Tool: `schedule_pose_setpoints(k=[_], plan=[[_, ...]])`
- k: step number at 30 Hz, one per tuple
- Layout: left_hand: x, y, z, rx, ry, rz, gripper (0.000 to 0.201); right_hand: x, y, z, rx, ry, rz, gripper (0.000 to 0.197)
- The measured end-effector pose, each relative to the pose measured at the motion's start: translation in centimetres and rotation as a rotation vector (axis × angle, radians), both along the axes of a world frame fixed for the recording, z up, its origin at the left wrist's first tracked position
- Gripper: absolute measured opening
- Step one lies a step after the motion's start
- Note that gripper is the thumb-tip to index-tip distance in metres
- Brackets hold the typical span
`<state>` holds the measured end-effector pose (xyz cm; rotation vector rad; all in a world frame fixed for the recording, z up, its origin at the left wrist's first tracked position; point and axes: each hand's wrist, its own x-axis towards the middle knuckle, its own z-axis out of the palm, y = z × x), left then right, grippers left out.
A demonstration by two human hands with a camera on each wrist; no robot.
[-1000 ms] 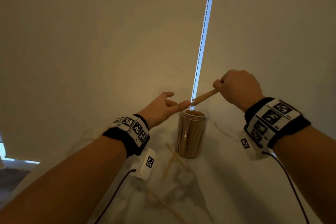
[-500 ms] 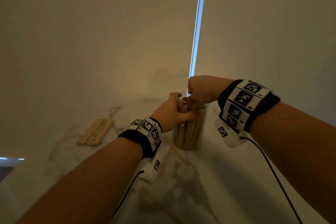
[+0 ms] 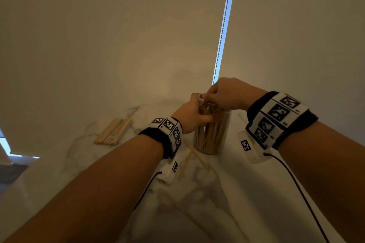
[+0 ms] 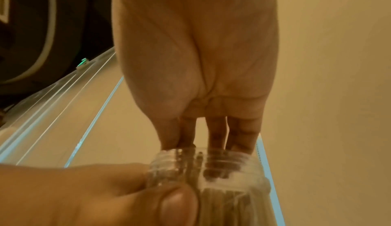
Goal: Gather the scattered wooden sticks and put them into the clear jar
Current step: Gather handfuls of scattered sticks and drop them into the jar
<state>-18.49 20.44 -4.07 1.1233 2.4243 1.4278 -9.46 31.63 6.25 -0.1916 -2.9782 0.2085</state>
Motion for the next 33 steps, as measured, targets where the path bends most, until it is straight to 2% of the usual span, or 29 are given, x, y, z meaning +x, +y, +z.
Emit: schedule_pose_setpoints(k=[4,6,8,10,12,18,21,24,30,33], plan=[[0.3,-0.5,0.5,-0.076,0.012,-0.013,0.105,2.1,-0.7,-0.5,0.024,0.394,-0.003,0.025],[0.6,-1.7,1.1,-0.215,0.051,-0.027,0.107,3.4,-2.1,-1.1,0.02,0.478,0.018,0.024],[1.1,-3.8,2.0,-0.402,0.116,0.005,0.096,4.6,-3.6,-2.1,-0.071,0.357,0.053,0.029],[1.6,-6.5,3.2,-0.544,0.172,0.04,0.071,5.0,-4.9,-3.4,-0.139,0.084,0.101,0.035],[2.1,-9.6,3.9,-0.621,0.088,0.085,0.056,4.6,-6.1,-5.1,-0.078,-0.16,0.129,0.028],[5.5,-17.9,3.1,-1.093,-0.151,0.266,0.056,2.9,-9.3,-8.6,0.278,-0.408,0.069,0.039],[7.5,-19.5,1.9,-1.393,-0.111,0.223,0.062,2.3,-9.6,-9.9,0.37,-0.459,0.062,0.035],[8.3,-19.8,1.3,-1.4,0.018,0.172,0.056,2.8,-9.9,-9.8,0.336,-0.422,0.07,0.033],[9.3,-18.3,0.9,-1.281,0.084,0.053,0.028,3.8,-9.4,-9.9,0.35,-0.414,0.08,0.018],[9.8,-17.7,0.8,-1.253,0.121,0.027,0.023,5.0,-9.0,-9.9,0.363,-0.464,0.04,0.027]])
